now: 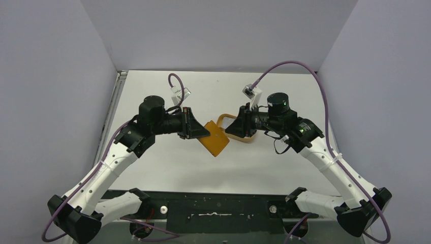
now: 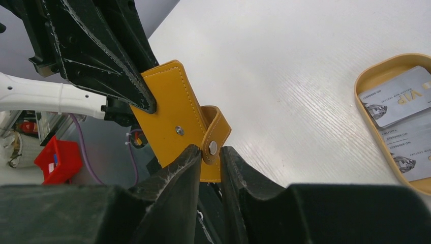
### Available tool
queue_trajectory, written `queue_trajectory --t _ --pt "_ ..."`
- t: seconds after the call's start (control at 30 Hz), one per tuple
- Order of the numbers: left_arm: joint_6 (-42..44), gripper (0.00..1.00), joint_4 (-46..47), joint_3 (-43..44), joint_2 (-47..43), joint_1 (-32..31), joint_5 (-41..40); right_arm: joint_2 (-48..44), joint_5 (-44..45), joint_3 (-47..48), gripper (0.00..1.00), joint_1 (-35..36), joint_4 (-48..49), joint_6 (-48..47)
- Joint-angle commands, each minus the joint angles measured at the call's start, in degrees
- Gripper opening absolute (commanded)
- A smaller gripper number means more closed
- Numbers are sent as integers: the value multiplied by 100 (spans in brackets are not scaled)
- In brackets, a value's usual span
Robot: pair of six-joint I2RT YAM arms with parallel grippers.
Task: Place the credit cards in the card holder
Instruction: Close the card holder at the center of the board.
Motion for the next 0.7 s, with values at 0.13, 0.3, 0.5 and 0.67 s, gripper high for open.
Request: queue_trajectory --t 0.13,0.3,0.5,0.67 --pt "-18 0 371 183 -103 -16 170 49 -137 73 29 18 221 55" --pt "-29 0 372 182 -118 -16 174 74 -141 72 29 42 197 55" --pt "-37 0 378 139 -142 -16 162 25 -115 63 8 39 227 71" --pt "-30 0 368 109 -128 -16 152 4 -249 122 0 27 273 159"
